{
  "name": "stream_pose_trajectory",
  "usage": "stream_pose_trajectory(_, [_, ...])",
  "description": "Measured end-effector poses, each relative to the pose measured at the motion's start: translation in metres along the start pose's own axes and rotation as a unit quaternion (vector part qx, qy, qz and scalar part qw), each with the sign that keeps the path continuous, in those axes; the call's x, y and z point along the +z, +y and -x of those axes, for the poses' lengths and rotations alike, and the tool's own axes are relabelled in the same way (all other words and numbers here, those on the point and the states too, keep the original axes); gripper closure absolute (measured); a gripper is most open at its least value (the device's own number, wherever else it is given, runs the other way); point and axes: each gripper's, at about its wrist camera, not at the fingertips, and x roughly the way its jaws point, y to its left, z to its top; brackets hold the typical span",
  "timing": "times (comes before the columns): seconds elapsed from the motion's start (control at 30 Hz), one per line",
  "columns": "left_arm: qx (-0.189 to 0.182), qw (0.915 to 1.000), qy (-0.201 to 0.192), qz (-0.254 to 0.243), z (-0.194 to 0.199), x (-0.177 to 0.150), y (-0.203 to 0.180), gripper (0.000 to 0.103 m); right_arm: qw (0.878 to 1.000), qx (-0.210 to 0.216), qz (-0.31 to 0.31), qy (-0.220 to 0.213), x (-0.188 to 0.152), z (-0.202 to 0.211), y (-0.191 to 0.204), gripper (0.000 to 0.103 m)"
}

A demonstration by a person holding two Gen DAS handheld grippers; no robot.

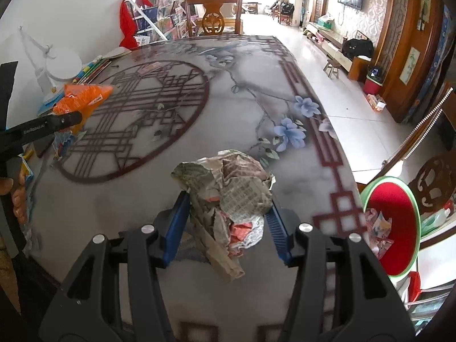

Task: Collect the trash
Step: 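Carry the orange bag and crumpled newspaper over the red bucket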

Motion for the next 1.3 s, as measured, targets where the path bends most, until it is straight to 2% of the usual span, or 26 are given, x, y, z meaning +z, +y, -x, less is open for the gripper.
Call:
stream_pose_trajectory(0.2, [0.009, 0.9998, -0.006, -0.014, -0.001, -0.002, -0.007, 0.041, 1.000, -0.022, 0.000, -0.013, -0.006, 0.015, -0.015, 0.051])
stream_pose_trajectory(0.5, [0.022, 0.9988, 0.011, -0.042, -0.014, -0.012, -0.018, 0.041, 0.998, -0.047, -0.033, -0.029, -0.013, 0.038, -0.049, 0.050])
stream_pose_trajectory(0.8, [0.026, 0.9953, 0.013, -0.092, -0.012, -0.024, -0.052, 0.041, 0.993, -0.066, -0.075, -0.058, -0.021, 0.066, -0.093, 0.050])
stream_pose_trajectory(0.9, [0.010, 0.9942, 0.006, -0.107, -0.002, -0.029, -0.075, 0.041, 0.991, -0.070, -0.095, -0.069, -0.023, 0.074, -0.108, 0.050])
stream_pose_trajectory(1.07, [-0.053, 0.9926, 0.003, -0.109, 0.011, -0.042, -0.124, 0.041, 0.987, -0.080, -0.115, -0.078, -0.028, 0.082, -0.130, 0.050])
stream_pose_trajectory(1.3, [-0.121, 0.9793, -0.007, -0.162, 0.026, -0.046, -0.206, 0.041, 0.981, -0.108, -0.144, -0.078, -0.045, 0.093, -0.167, 0.050])
